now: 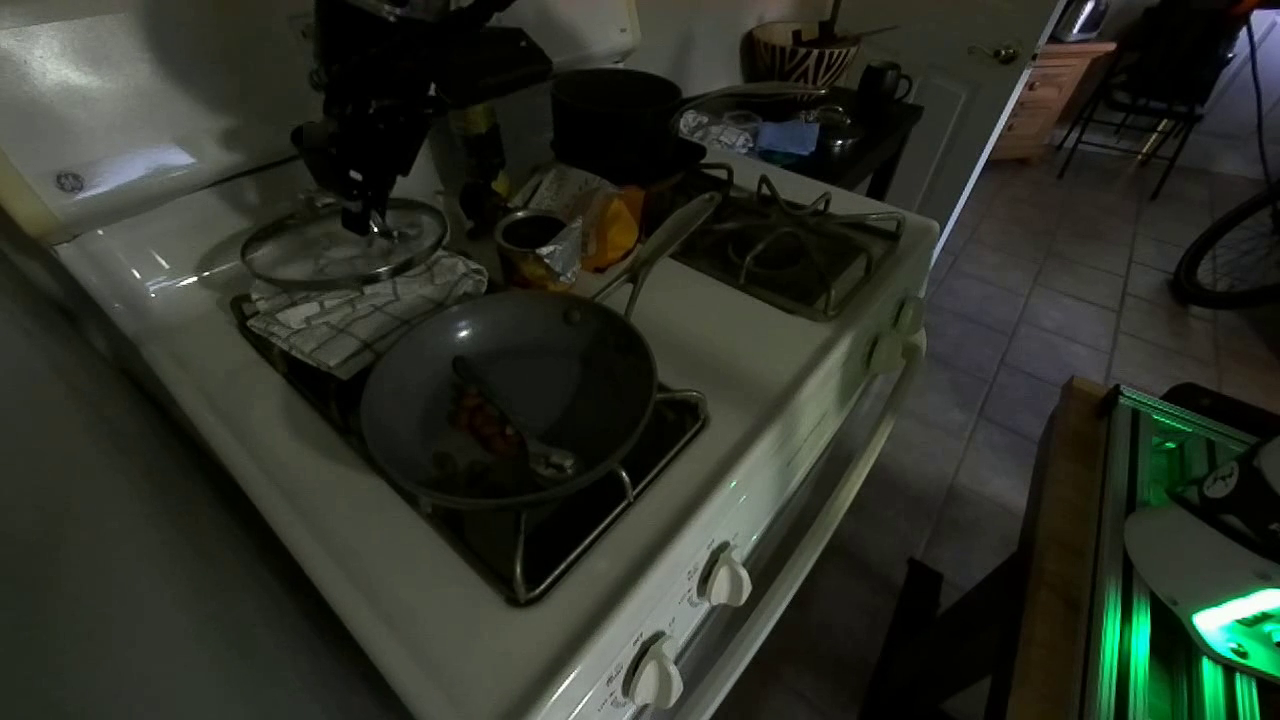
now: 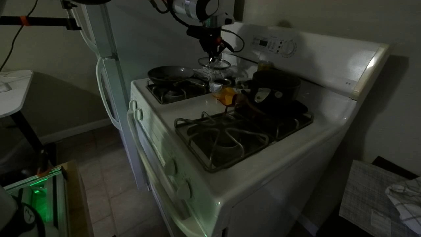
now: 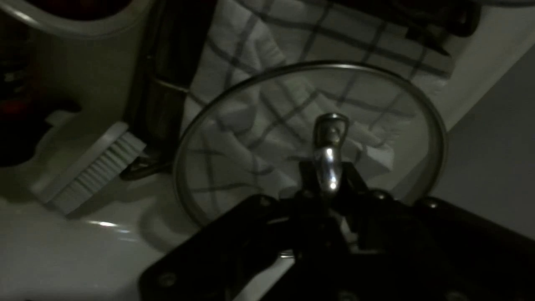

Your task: Pick up the clear pot lid and put it on the white tea towel

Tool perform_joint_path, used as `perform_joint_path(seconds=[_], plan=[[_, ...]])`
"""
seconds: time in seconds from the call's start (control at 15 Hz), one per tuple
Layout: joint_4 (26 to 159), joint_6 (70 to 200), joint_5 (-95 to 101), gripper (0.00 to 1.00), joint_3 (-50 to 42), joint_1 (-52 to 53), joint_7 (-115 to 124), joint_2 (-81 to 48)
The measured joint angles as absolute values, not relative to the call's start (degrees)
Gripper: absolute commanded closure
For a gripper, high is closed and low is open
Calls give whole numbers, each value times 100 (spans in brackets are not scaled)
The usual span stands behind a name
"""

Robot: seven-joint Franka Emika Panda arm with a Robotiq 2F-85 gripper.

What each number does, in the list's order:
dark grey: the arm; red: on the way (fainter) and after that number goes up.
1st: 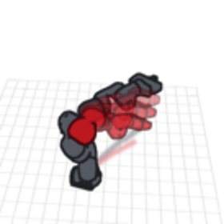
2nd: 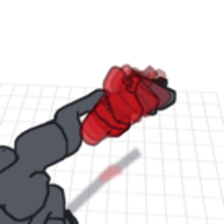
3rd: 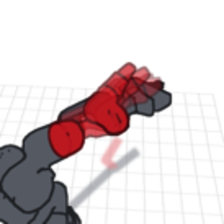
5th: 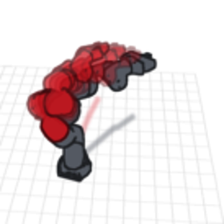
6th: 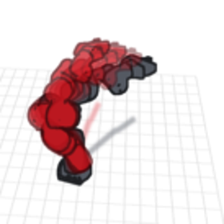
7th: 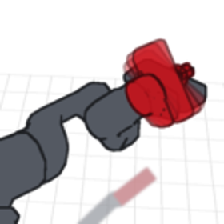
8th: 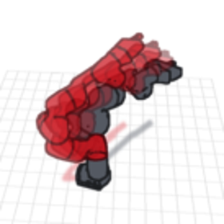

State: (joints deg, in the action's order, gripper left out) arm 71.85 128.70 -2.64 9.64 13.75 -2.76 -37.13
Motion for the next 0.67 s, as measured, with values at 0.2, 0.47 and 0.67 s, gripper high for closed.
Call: perform_joint_path(seconds=[0.2,0.47,0.67], plan=[[7185,12870,248,96,739,1555,-144,-3641],[7211,12868,607,96,659,1793,7,-3685],[7216,12868,879,96,556,1974,178,-3764]])
